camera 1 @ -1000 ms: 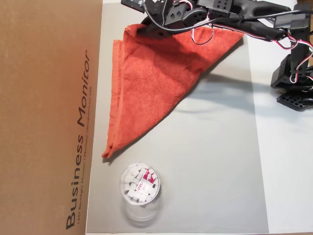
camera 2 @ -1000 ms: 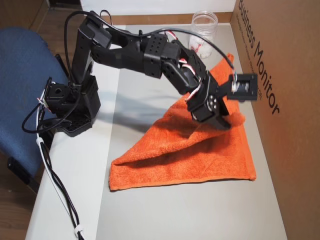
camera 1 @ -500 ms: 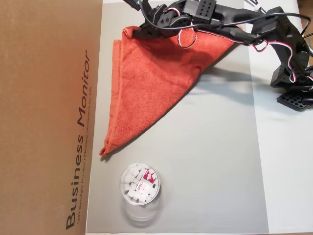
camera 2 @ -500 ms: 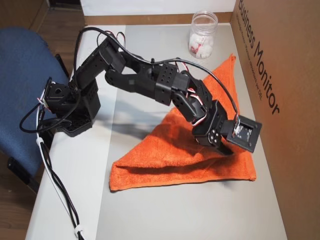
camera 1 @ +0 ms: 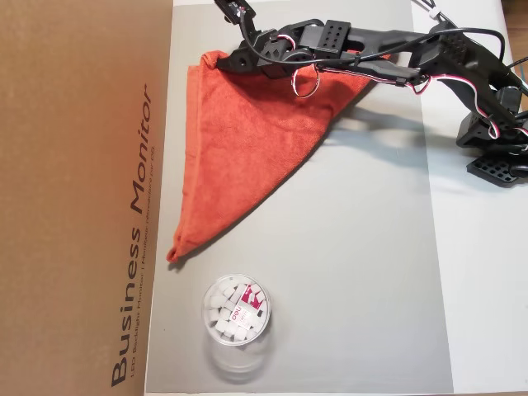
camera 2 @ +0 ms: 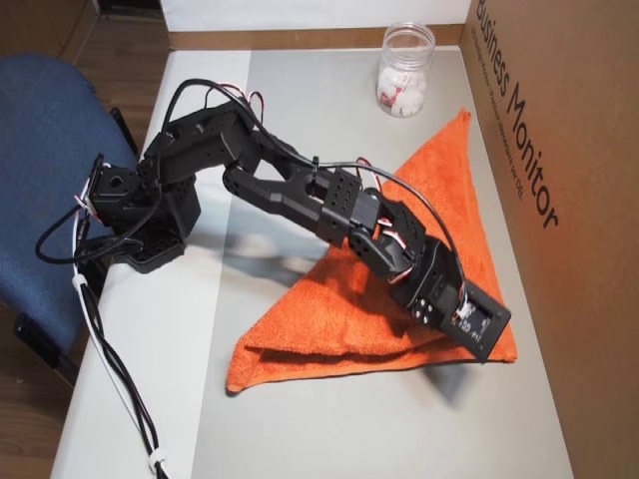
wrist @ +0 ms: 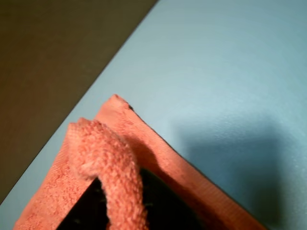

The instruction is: Fold the blanket.

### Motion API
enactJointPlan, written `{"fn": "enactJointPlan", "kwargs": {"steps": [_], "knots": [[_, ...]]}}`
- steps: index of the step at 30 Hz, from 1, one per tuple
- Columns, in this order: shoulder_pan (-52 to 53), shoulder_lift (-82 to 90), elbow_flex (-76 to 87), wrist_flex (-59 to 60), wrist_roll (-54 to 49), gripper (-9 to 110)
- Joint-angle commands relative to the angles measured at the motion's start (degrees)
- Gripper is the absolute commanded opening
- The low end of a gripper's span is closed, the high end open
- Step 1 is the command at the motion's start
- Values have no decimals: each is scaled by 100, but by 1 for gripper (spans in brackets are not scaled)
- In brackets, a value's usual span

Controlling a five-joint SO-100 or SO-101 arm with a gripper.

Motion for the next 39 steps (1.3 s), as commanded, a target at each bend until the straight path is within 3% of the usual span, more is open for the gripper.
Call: {"fn": "enactJointPlan", "kwargs": {"steps": [1, 10, 15, 23, 39], "knots": [[79, -18, -352, -132, 308, 0], [185, -176, -325, -352, 1020, 4], [132, -185, -255, -861, 1020, 16], [18, -79, -352, -765, 870, 17], [264, 475, -281, -817, -3718, 17]]}}
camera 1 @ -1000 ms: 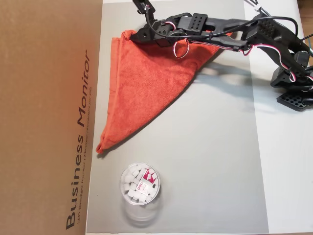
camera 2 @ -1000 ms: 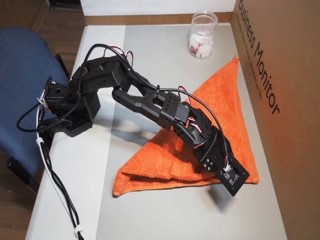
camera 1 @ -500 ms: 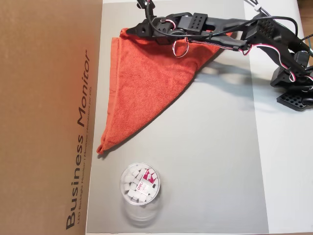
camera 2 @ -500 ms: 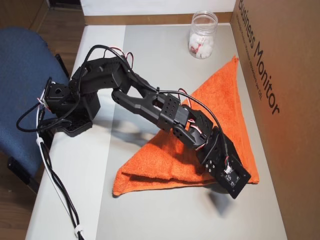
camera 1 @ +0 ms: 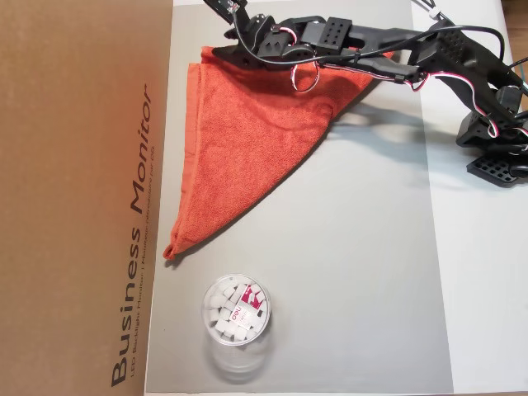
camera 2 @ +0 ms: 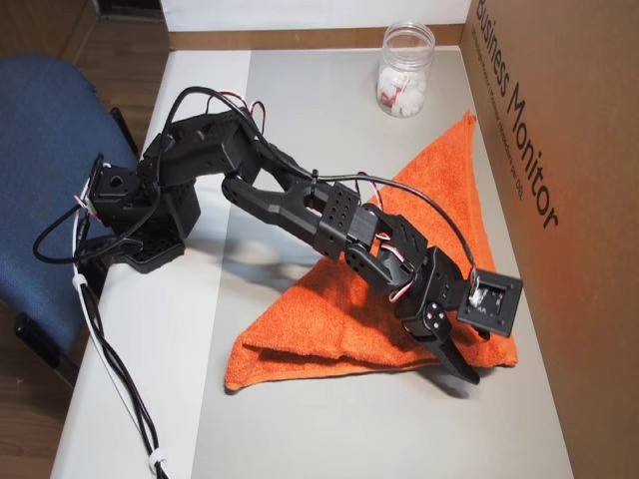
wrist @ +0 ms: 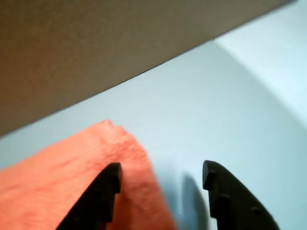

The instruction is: Fold the blanket.

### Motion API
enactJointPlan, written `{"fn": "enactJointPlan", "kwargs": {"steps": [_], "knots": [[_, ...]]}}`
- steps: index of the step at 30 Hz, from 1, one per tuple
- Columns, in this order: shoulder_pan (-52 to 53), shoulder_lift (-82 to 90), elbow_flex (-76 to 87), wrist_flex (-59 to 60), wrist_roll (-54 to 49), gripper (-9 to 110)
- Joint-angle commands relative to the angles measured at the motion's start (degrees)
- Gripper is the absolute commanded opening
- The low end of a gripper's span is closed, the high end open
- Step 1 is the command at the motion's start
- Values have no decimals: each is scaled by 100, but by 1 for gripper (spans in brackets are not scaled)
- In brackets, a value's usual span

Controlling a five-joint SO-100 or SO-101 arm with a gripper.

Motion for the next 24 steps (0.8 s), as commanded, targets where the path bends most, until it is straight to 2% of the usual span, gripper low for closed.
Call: {"fn": "enactJointPlan", "kwargs": {"steps": [1, 7, 24], "knots": [[88, 519, -202, -62, -826, 17], [141, 976, -35, 70, -1494, 17], [387, 3771, 2522, 1723, -1397, 17]]}}
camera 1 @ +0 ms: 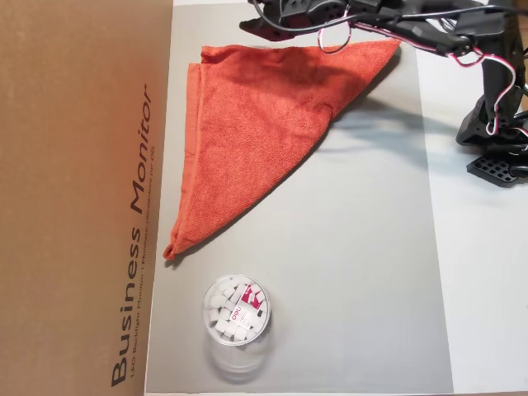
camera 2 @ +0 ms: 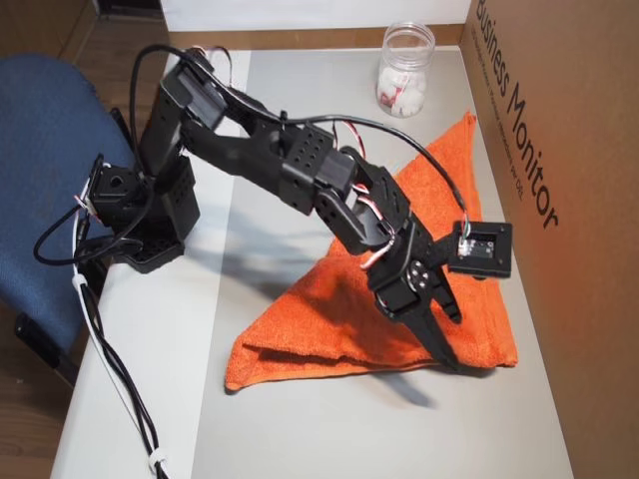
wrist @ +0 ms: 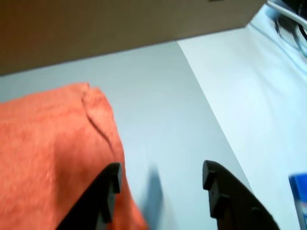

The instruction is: Fold the blanket.

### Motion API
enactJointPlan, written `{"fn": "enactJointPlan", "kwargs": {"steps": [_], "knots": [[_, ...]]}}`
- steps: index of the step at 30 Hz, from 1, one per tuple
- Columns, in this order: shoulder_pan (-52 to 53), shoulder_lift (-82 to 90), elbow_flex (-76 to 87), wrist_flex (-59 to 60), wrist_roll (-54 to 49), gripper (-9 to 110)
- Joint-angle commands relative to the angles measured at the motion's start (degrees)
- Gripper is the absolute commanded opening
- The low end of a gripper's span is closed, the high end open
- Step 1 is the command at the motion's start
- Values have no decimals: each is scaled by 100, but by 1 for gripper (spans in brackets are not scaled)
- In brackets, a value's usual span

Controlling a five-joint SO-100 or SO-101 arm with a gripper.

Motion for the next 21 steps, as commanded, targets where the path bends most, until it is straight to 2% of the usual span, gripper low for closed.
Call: {"fn": "enactJointPlan", "kwargs": {"steps": [1, 21], "knots": [[97, 958, 369, 141, 44, 17], [1020, 5124, 3911, 1670, 44, 17]]}}
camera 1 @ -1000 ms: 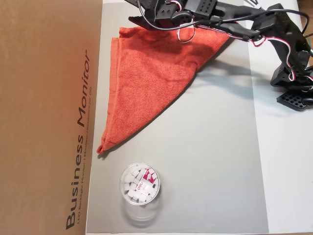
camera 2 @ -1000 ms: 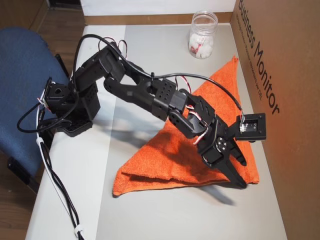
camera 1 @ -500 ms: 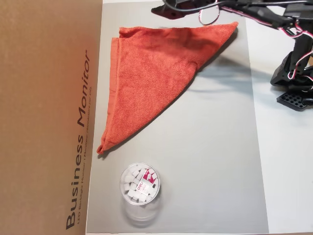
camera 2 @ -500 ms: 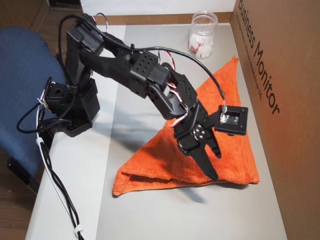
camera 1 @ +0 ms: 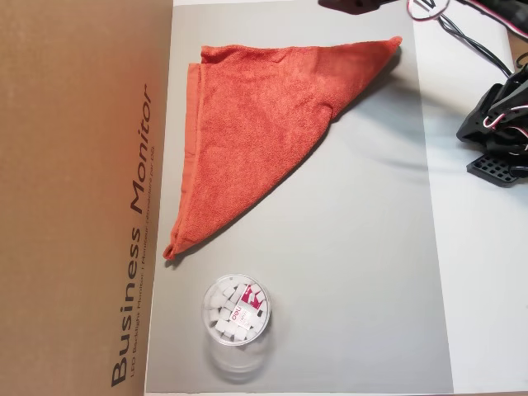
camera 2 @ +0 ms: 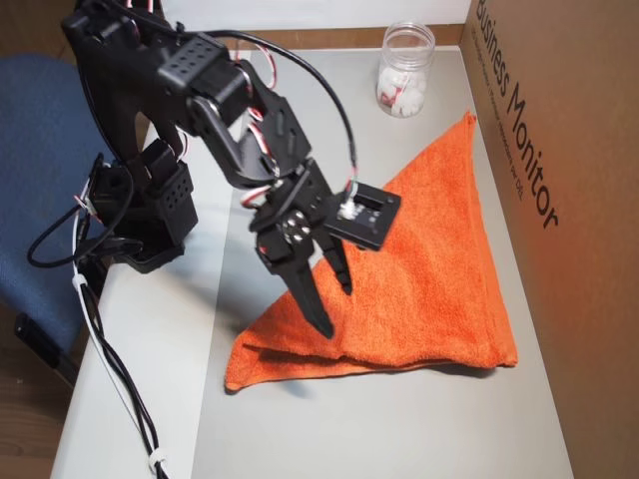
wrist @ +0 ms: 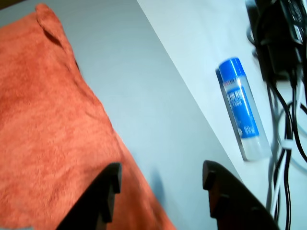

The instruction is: Fold the blanket.

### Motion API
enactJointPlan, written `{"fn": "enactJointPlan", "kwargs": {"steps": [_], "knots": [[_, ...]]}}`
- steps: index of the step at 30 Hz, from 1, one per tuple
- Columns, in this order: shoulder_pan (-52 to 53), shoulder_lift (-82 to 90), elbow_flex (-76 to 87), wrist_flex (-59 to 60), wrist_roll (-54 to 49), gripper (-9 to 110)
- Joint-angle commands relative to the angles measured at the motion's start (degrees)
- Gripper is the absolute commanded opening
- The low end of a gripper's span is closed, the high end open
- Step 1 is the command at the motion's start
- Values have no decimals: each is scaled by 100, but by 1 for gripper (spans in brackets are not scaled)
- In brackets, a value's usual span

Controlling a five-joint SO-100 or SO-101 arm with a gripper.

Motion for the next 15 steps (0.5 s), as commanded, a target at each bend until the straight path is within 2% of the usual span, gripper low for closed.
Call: {"fn": "enactJointPlan", "kwargs": {"steps": [1, 5, 15], "knots": [[132, 800, 316, 167, 44, 17], [422, 1477, 914, 396, 185, 17], [1028, 3041, 2496, 404, 1995, 17]]}}
